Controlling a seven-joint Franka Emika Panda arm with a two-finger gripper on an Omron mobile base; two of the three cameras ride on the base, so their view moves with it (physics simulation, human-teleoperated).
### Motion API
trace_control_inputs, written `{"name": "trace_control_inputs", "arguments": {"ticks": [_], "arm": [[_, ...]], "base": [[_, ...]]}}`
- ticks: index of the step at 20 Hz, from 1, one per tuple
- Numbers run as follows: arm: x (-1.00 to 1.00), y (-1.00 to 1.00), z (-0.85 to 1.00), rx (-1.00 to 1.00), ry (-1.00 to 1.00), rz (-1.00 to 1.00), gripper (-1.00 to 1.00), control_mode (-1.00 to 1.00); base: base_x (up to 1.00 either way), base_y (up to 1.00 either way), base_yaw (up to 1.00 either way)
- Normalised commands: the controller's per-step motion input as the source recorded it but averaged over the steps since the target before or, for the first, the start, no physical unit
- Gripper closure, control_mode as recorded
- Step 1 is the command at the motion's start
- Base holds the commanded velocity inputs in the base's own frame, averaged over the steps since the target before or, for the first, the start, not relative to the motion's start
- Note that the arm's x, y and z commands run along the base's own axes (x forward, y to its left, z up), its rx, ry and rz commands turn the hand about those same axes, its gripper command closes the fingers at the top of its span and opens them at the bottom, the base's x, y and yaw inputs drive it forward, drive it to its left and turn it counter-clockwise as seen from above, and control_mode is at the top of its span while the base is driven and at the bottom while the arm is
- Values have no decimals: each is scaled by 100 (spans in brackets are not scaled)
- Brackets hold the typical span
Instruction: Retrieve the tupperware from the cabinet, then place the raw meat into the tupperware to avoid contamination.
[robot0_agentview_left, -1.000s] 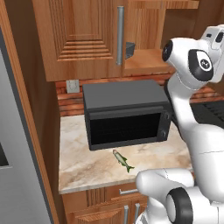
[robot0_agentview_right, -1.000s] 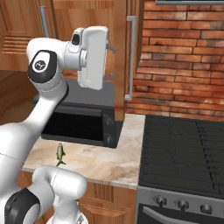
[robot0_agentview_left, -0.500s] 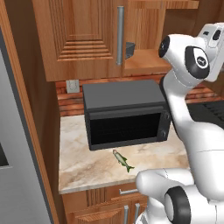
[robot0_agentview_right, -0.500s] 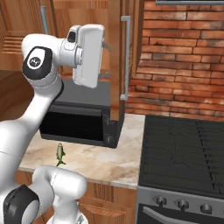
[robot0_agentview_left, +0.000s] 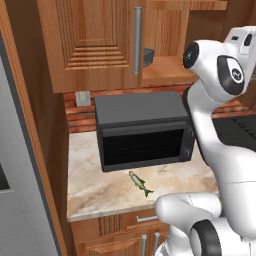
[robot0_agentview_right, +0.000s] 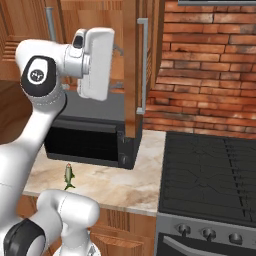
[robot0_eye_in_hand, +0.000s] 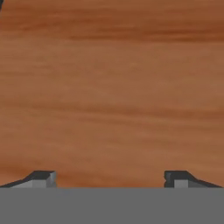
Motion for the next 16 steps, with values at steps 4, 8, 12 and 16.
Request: {"name": "trace_control_inputs", "arguments": {"ticks": [4, 8, 12, 16], "arm": [[-4, 27, -2, 3, 10, 21, -100, -100], [-7, 39, -6, 3, 14, 26, -100, -100], [-15, 42, -2, 3, 15, 31, -100, -100], [-4, 42, -2, 2, 12, 36, -100, -100]], "base": [[0, 0, 0], [0, 0, 0], [0, 0, 0], [0, 0, 0]]}}
